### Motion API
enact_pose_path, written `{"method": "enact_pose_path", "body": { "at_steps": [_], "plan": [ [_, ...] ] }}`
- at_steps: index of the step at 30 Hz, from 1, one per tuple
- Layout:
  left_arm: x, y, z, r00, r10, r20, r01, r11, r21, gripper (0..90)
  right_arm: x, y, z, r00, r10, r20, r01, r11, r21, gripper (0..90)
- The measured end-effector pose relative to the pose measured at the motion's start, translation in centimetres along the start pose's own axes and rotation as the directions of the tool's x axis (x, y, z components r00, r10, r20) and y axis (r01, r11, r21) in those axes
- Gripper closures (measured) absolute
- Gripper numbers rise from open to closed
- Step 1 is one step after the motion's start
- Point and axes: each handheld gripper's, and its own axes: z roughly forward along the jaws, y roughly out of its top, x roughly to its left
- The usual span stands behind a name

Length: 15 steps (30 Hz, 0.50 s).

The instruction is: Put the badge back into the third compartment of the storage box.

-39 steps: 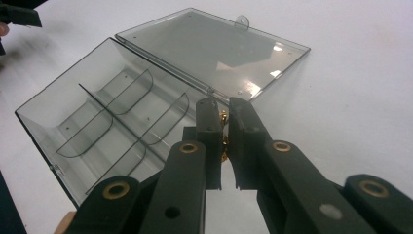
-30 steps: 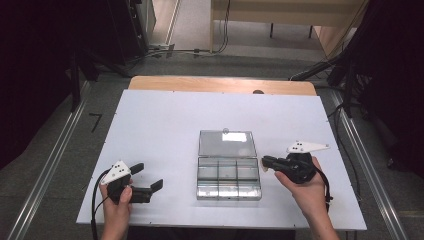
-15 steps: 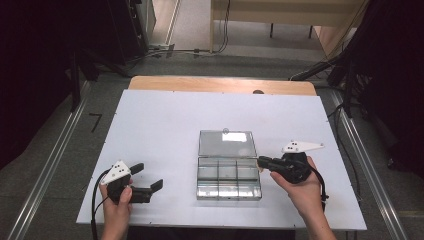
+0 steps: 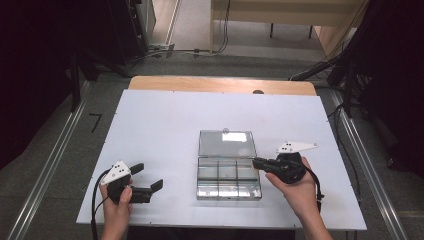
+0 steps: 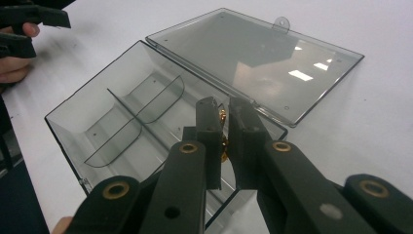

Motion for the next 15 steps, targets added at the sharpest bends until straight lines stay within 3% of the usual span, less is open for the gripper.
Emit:
{"method": "enact_pose_path", "body": {
  "at_steps": [15],
  "plan": [
    [0.0, 0.0, 0.0, 1.0, 0.0, 0.002, 0.0, 1.0, -0.001, 0.0, 0.2, -0.2, 1.3, 0.9998, 0.007, -0.019, -0.007, 0.9997, 0.023, 82.3]
  ]
}}
